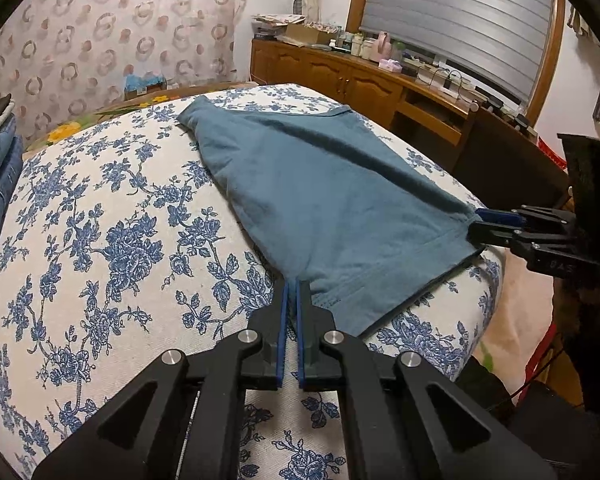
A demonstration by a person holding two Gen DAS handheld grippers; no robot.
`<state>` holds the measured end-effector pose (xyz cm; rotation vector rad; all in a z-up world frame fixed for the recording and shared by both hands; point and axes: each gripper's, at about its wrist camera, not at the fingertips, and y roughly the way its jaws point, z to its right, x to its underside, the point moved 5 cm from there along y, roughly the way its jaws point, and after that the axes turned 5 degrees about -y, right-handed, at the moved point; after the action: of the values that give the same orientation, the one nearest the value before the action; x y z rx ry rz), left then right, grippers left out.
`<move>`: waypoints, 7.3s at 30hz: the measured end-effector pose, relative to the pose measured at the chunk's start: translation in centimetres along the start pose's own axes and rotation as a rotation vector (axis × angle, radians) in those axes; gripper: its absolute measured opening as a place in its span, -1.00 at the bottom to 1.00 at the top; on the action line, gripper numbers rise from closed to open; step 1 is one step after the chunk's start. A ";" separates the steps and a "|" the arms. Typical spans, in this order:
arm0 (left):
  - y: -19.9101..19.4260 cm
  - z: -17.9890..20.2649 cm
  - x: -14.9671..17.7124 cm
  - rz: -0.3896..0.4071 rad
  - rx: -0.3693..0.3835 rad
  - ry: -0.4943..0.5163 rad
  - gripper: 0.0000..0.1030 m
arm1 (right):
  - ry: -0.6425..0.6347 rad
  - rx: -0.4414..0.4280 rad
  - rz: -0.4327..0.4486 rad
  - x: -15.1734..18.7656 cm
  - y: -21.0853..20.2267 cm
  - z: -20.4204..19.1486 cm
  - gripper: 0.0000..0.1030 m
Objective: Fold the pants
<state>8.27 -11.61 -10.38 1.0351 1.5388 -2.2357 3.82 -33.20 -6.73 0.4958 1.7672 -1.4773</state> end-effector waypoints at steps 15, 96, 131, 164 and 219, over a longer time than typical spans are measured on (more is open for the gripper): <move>0.3 -0.6 -0.1 -0.001 -0.056 -0.003 -0.51 | 0.009 -0.022 -0.028 0.1 1.1 -0.2 -0.27; -15.5 -7.1 -16.6 0.447 -0.157 -0.014 -0.78 | -0.373 -0.079 0.397 -20.2 -7.1 -9.1 -0.72; -8.7 -8.6 0.6 0.163 -0.208 -0.115 -0.78 | -0.385 -0.238 0.058 -13.4 2.4 -13.5 -0.72; -5.5 -9.3 4.6 0.067 -0.204 -0.225 -0.13 | -0.197 -0.250 -0.013 -7.5 6.0 -11.9 -0.70; -16.0 -5.9 -2.6 0.366 -0.115 -0.110 -0.78 | -0.217 -0.319 0.213 -11.4 -4.3 -11.1 -0.74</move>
<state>3.74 -0.20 1.74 1.0444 1.2946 -1.8990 4.55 -21.71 5.15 0.3328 1.6789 -1.0366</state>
